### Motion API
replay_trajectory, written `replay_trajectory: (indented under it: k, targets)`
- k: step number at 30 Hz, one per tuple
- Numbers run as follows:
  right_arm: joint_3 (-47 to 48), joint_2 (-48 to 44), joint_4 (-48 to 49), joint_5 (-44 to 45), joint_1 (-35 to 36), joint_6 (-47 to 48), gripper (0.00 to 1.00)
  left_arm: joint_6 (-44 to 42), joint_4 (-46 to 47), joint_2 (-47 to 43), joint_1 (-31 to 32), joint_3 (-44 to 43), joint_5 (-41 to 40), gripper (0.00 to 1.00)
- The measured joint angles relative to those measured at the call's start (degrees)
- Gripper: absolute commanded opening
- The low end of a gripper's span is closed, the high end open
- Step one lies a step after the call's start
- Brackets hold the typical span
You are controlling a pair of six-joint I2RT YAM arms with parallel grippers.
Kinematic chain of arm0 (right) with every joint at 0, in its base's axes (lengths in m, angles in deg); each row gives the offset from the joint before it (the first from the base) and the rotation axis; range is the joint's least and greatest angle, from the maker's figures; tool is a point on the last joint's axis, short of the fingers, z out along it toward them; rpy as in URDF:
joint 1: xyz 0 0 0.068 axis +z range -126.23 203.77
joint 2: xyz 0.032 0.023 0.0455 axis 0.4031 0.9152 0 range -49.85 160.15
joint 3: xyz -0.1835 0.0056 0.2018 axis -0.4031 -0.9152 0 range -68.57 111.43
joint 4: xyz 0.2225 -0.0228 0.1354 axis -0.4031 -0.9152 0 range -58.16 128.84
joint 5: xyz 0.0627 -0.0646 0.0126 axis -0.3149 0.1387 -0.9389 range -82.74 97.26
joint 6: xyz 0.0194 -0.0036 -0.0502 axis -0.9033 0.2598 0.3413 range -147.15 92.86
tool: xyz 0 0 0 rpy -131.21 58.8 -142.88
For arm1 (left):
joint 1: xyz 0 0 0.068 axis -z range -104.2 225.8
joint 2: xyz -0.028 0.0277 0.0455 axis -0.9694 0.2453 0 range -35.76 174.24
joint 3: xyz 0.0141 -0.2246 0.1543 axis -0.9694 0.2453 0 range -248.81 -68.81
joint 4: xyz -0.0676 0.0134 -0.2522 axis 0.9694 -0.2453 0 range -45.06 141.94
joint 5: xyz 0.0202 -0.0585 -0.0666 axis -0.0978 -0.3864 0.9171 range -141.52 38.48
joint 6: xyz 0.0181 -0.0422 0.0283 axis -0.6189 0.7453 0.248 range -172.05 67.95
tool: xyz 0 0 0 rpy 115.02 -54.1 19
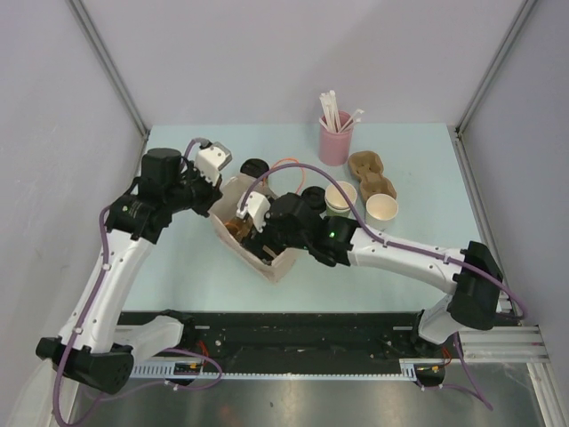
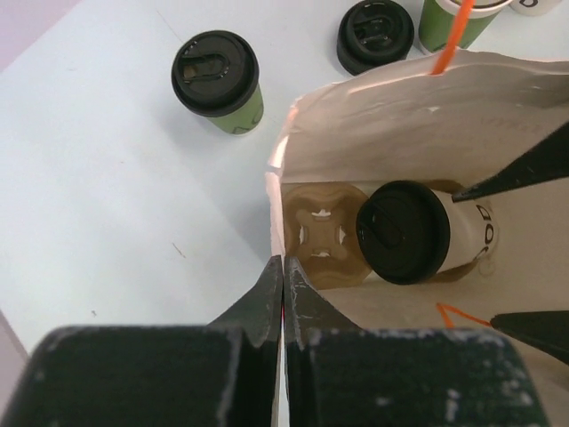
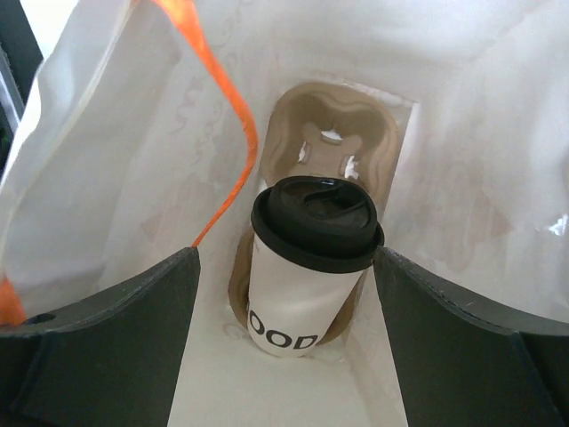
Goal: Pack the takeout coffee
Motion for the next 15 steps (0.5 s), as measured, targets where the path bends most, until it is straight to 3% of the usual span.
replay_trajectory:
  k: [10, 15]
  targets:
    - [-10.4, -2.7, 13.9, 4.1, 4.3, -0.8, 0.83, -5.9, 0.0, -5.2, 5.1, -0.2, -6.4, 0.01]
    - [-13.9, -1.4, 21.7, 5.1, 7.3, -1.0, 0.83, -11.5, -0.7, -7.6, 11.8, -0.2, -11.0, 0.00]
